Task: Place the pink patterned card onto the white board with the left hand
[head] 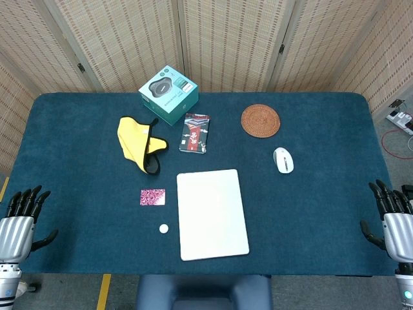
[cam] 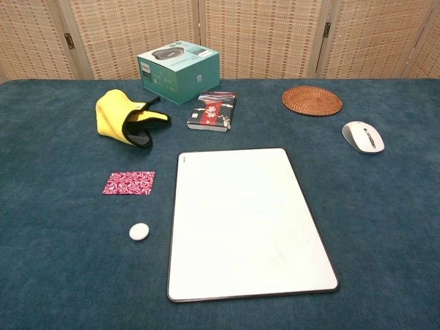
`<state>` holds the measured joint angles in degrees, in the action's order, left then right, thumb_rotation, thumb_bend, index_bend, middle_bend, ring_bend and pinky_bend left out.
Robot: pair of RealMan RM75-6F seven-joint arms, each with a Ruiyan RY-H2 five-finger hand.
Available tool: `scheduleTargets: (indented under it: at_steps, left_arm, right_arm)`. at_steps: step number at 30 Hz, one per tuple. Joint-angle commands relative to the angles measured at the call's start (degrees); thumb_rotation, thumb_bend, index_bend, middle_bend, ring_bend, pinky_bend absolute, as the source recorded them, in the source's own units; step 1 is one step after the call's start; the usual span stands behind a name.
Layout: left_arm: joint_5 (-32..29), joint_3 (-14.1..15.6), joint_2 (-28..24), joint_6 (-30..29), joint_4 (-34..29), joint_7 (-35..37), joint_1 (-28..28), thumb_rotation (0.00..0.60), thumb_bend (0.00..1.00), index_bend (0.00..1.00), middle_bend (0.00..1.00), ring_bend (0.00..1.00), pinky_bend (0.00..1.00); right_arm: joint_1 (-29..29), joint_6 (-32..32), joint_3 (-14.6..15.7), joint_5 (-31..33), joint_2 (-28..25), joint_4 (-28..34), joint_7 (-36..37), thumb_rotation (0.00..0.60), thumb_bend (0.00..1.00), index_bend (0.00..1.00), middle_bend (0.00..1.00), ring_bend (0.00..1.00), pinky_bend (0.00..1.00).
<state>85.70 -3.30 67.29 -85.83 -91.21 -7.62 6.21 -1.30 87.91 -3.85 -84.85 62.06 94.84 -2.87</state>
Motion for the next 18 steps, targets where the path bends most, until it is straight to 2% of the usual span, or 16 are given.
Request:
scheduleTargets:
  at_steps: [1,18]
  left_arm:
    - [0.00,0.03,0.00,0.27,-0.11,-0.22,0.15,0.600,0.27,0.15,0.07,0.07,0.00]
    - [0.64,-0.95,0.09,2.92,-1.11,-1.98,3.05,0.600,0.30,0.17,0.07,0.08,0.00]
  right_arm:
    - [0.03,0.02,-0.04,0.03,0.01,0.03,0.05,0.600,0.37,0.02,0.08,0.15,0.11]
    - [-0.29,-0.61,-0.41,0.27,0.35,-0.76,0.50,0.600,0.37,0.02,0.08,0.15,0.11]
